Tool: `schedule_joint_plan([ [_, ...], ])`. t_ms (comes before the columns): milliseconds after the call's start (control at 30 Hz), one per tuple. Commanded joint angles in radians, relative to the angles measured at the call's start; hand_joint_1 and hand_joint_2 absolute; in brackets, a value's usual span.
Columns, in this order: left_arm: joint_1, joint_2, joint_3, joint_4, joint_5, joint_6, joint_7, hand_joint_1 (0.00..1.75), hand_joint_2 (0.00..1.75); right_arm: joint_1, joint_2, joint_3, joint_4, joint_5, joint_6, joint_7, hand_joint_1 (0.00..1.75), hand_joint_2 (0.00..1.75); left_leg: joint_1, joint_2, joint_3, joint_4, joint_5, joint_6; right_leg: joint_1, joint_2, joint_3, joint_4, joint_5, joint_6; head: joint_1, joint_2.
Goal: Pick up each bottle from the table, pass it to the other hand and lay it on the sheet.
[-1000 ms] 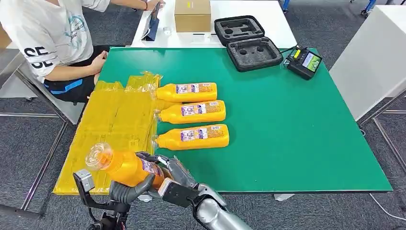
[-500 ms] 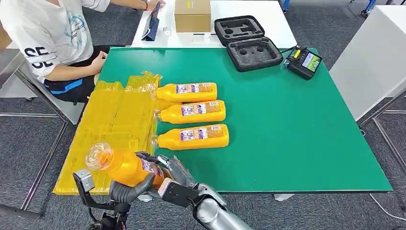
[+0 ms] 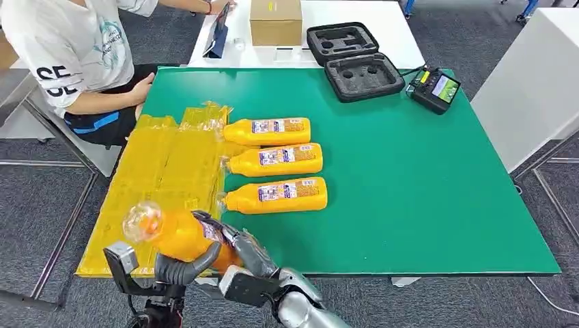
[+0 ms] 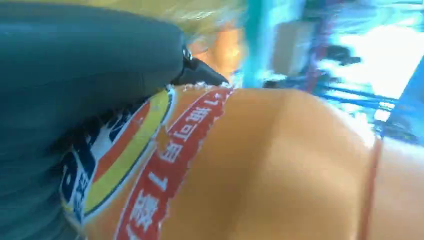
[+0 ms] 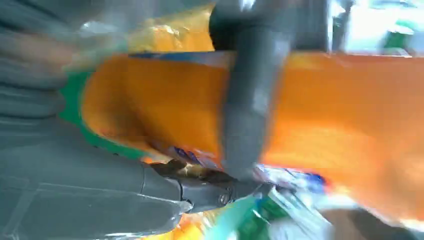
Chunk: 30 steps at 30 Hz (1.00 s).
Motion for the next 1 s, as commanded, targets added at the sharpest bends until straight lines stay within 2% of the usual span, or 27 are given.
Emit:
schedule_joint_plan([
  [33,-0.039,-0.021,0.081,-0.021,-0.306,0.356,-0.078,1.75,1.75,0.060,-0.083,0.022,-0.415,0.013,-0.216,-0.054,0.00,0.00,0.000,-0.003,0.003,0.001,-0.002,0.000,0.000,-0.001,0.004,0.001,-0.003,0.000,0.001,0.000],
  [100,-0.036,-0.023,0.089,-0.034,-0.356,0.389,-0.078,1.75,1.75,0.061,-0.085,0.030,-0.400,0.013,-0.230,-0.060,0.00,0.00,0.000,0.000,0.001,0.000,-0.001,0.000,0.000,0.001,0.001,0.000,0.000,0.000,0.000,0.000],
  [133,-0.036,-0.024,0.094,-0.042,-0.403,0.425,-0.078,1.75,1.75,0.062,-0.087,0.036,-0.391,0.020,-0.242,-0.067,0.00,0.00,0.000,0.000,0.005,0.000,-0.003,-0.001,-0.001,0.001,0.004,0.000,-0.002,-0.001,-0.002,0.000],
  [200,-0.034,-0.023,0.098,-0.061,-0.452,0.480,-0.078,1.55,1.75,0.067,-0.092,0.050,-0.394,0.017,-0.262,-0.067,0.00,0.00,0.000,-0.005,0.004,0.000,-0.002,-0.001,0.000,-0.004,0.005,0.000,-0.003,0.000,-0.002,0.000],
  [233,-0.033,-0.012,0.092,-0.070,-0.483,0.525,-0.078,1.54,1.75,0.065,-0.098,0.061,-0.400,0.023,-0.284,-0.067,0.00,0.00,0.001,-0.004,0.004,0.000,-0.001,0.000,0.001,-0.004,0.004,-0.001,-0.003,0.000,0.000,0.000],
  [267,-0.034,-0.004,0.091,-0.070,-0.512,0.559,-0.078,1.59,1.75,0.066,-0.100,0.066,-0.404,0.026,-0.296,-0.067,0.00,0.00,0.000,-0.001,0.003,0.000,-0.001,0.000,0.000,-0.002,0.003,0.000,-0.002,0.000,-0.002,0.000],
  [300,-0.035,-0.015,0.120,-0.081,-0.559,0.560,-0.078,1.59,1.75,0.067,-0.105,0.074,-0.415,0.015,-0.303,-0.067,0.00,0.00,0.000,0.000,0.006,-0.001,-0.002,0.000,0.000,-0.001,0.006,0.000,-0.003,0.000,-0.001,0.000],
  [367,-0.048,-0.044,0.189,-0.101,-0.680,0.560,-0.078,1.69,1.75,0.066,-0.115,0.090,-0.432,0.019,-0.333,-0.067,0.00,0.00,0.001,0.000,0.004,0.000,-0.002,0.000,0.001,0.000,0.004,0.000,-0.002,0.000,-0.002,0.000],
  [433,-0.096,-0.084,0.299,-0.130,-0.933,0.560,-0.078,1.75,1.75,0.067,-0.128,0.113,-0.460,0.018,-0.378,-0.067,0.00,0.00,0.001,-0.001,0.001,0.000,-0.001,0.000,0.001,-0.001,0.001,0.000,-0.001,0.000,-0.001,0.000],
  [567,-0.190,-0.089,0.391,-0.033,-1.248,0.560,-0.078,1.75,1.75,0.075,-0.123,0.114,-0.468,0.006,-0.358,-0.067,0.00,0.00,0.001,-0.002,0.003,0.000,-0.001,0.000,0.000,-0.003,0.003,0.000,-0.001,0.000,-0.001,0.000],
  [600,-0.231,-0.053,0.381,0.044,-1.410,0.560,0.005,1.75,1.75,0.072,-0.125,0.115,-0.461,0.010,-0.347,-0.067,0.00,0.00,0.000,-0.003,0.002,-0.001,0.000,0.000,0.000,-0.003,0.003,-0.001,-0.001,-0.001,-0.001,0.000],
  [667,-0.271,0.035,0.290,0.150,-1.536,0.560,0.163,1.75,1.75,0.066,-0.130,0.122,-0.468,-0.017,-0.343,-0.067,0.00,0.00,0.000,-0.004,0.005,-0.002,0.000,-0.001,0.000,-0.004,0.006,-0.001,-0.001,-0.001,-0.001,0.000],
  [700,-0.305,0.100,0.220,0.260,-1.681,0.560,0.293,1.73,1.75,0.057,-0.129,0.126,-0.458,-0.024,-0.339,-0.067,0.00,0.00,0.000,-0.004,0.004,-0.002,0.001,-0.001,-0.001,-0.004,0.004,-0.001,-0.001,-0.001,-0.002,0.000],
  [800,-0.376,0.163,0.145,0.419,-1.682,0.494,0.359,1.75,1.75,0.048,-0.124,0.129,-0.451,-0.038,-0.327,-0.067,0.00,0.00,-0.001,-0.007,0.006,-0.004,0.003,-0.001,-0.001,-0.007,0.007,-0.002,-0.001,-0.001,-0.001,0.000],
  [867,-0.424,0.205,0.087,0.510,-1.680,0.426,0.405,1.75,1.75,0.040,-0.120,0.134,-0.451,-0.047,-0.323,-0.067,0.00,0.00,0.000,-0.004,0.004,-0.002,0.002,-0.001,-0.001,-0.003,0.004,-0.001,0.000,-0.001,-0.002,0.000],
  [900,-0.436,0.211,0.082,0.531,-1.674,0.430,0.410,1.75,1.75,0.039,-0.119,0.135,-0.448,-0.047,-0.323,-0.067,0.00,0.00,0.000,-0.006,0.006,-0.003,0.003,-0.001,0.000,-0.006,0.006,-0.001,-0.001,-0.001,-0.002,0.000],
  [1000,-0.477,0.225,0.066,0.608,-1.633,0.374,0.417,1.75,1.75,0.036,-0.114,0.134,-0.448,-0.050,-0.323,-0.067,0.00,0.00,0.000,-0.004,0.003,-0.002,0.003,-0.001,0.000,-0.004,0.003,0.000,0.000,-0.001,-0.001,0.000],
])
